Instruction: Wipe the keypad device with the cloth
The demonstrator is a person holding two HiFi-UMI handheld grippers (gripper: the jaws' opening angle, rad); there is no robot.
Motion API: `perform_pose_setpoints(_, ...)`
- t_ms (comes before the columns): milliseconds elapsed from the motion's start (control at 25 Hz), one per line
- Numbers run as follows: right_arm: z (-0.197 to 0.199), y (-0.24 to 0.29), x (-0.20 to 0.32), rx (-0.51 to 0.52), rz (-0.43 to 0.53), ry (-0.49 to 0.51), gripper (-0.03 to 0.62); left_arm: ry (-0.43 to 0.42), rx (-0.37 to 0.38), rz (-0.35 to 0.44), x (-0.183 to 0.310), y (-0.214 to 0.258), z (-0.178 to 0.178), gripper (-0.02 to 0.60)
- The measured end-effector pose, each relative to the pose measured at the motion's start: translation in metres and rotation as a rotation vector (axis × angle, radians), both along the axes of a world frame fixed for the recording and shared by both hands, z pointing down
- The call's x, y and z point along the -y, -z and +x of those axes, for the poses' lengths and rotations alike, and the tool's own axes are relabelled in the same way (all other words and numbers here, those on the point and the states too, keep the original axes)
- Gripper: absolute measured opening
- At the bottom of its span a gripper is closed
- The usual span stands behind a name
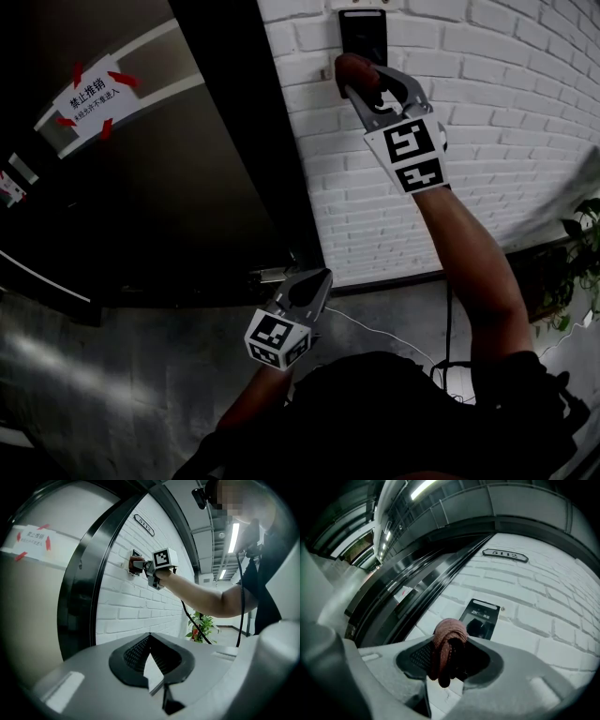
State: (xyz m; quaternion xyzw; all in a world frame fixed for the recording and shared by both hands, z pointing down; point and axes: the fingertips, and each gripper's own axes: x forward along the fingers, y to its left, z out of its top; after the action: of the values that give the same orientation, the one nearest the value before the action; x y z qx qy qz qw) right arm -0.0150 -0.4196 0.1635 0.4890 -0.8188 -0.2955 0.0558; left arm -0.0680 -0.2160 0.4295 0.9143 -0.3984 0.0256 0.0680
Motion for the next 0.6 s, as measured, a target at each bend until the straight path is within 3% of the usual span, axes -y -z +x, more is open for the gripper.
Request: perform_pose_setpoints(600, 0.027, -0.002, 0.003, 0.007, 0.005, -0.047, 0.144, -0.004, 0.014, 0.008, 0.0, 0.001, 0.004, 0.017)
